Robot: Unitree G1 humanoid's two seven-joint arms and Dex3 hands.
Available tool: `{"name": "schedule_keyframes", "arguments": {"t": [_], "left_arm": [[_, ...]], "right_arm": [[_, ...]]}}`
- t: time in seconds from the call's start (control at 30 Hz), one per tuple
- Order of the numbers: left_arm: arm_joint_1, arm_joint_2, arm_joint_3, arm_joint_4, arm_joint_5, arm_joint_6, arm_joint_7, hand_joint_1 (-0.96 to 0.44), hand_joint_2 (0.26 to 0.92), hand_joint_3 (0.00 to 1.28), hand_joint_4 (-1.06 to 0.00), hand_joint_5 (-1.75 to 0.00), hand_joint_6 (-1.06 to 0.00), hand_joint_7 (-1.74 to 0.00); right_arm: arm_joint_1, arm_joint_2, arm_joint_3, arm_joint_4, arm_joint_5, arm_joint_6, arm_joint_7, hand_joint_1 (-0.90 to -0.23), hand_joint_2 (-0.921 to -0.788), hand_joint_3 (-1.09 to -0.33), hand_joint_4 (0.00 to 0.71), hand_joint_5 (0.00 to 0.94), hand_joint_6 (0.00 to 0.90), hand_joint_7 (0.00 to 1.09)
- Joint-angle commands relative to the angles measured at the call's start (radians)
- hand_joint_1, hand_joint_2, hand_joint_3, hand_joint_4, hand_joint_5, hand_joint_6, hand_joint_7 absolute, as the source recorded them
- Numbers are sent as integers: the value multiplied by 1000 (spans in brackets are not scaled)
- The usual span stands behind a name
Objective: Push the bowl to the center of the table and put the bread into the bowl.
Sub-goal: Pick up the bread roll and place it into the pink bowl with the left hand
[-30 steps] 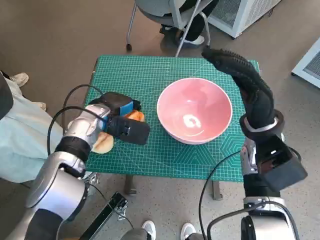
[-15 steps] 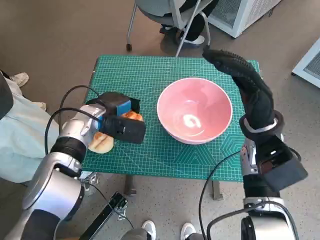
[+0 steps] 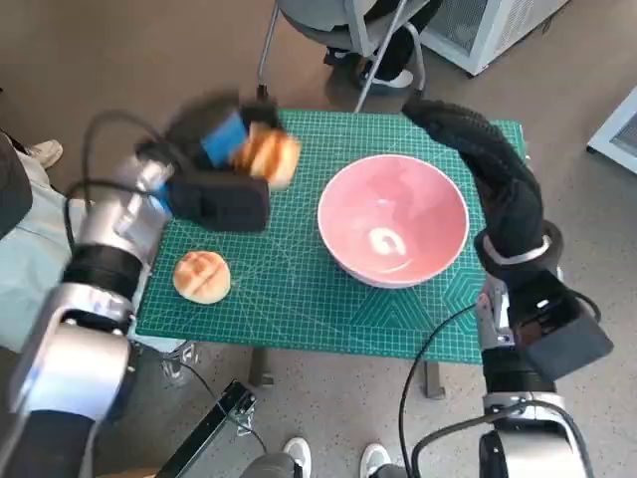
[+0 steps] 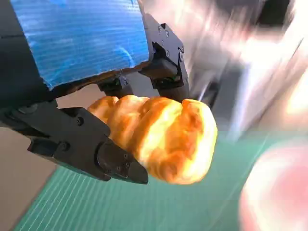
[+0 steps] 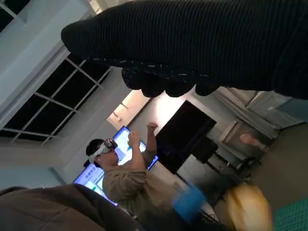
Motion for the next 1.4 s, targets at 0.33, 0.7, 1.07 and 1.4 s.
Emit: {"name": "schedule_keyframes", "arguments": {"t": [0.33, 0.7, 1.07, 1.4], "left_arm": [[-25, -116, 6, -85, -41, -142, 8, 0, 920, 88, -635, -1247, -640, -1127], [-18, -208, -81, -38, 26, -156, -7, -1, 920, 124, -594, -1241, -594, -1229], [-15, -272, -141, 65, 69, -80, -32, -1, 921, 145, -557, -1274, -584, -1244], [14, -298, -124, 116, 9, 10, -241, -100, 891, 157, -129, -377, -124, -799]], "right_arm": [[21, -1, -1, 1, 22, 9, 15, -660, -921, -794, 304, 1, -1, 841], [40, -14, -3, -17, 8, 3, 3, -669, -921, -788, 306, 2, -1, 841], [52, -26, -15, -19, 7, -2, -2, -663, -921, -780, 313, 4, -1, 836], [59, -22, -22, -22, 10, -5, -7, -663, -921, -774, 314, 5, -1, 842]]}}
